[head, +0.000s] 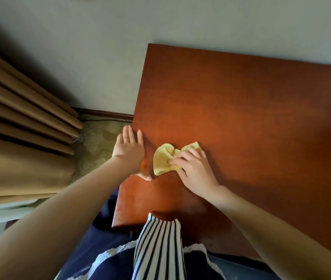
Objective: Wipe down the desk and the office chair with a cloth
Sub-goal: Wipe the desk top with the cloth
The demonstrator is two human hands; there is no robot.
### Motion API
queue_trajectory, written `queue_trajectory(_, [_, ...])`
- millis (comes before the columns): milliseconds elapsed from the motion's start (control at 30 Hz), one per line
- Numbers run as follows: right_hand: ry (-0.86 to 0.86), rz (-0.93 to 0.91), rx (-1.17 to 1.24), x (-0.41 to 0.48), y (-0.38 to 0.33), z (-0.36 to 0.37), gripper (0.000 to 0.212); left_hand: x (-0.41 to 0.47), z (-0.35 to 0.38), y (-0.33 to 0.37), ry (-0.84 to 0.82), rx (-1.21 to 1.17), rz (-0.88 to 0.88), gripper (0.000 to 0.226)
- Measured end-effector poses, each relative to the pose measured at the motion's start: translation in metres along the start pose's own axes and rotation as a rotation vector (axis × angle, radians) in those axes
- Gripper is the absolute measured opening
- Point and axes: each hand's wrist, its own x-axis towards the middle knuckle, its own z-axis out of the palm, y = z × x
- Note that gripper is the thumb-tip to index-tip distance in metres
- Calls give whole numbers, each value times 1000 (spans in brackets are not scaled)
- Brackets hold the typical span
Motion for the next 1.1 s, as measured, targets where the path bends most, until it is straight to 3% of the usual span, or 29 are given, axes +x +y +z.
queue_trajectory(167, [-73, -62, 62, -52, 11, -16, 31, 2, -19, 21, 106, 24, -56, 121])
queue_trajectory(400, [-49, -102, -8, -58, 49, -43, 33, 24, -30, 30, 162, -60, 32, 133])
queue_trajectory(667, [109, 112, -81, -1, 104, -52, 32, 38, -22, 33, 184, -69, 95, 137])
queue_trajectory(1100, [126, 594, -221, 151, 154, -47, 29, 45, -12, 35, 254, -51, 76, 136])
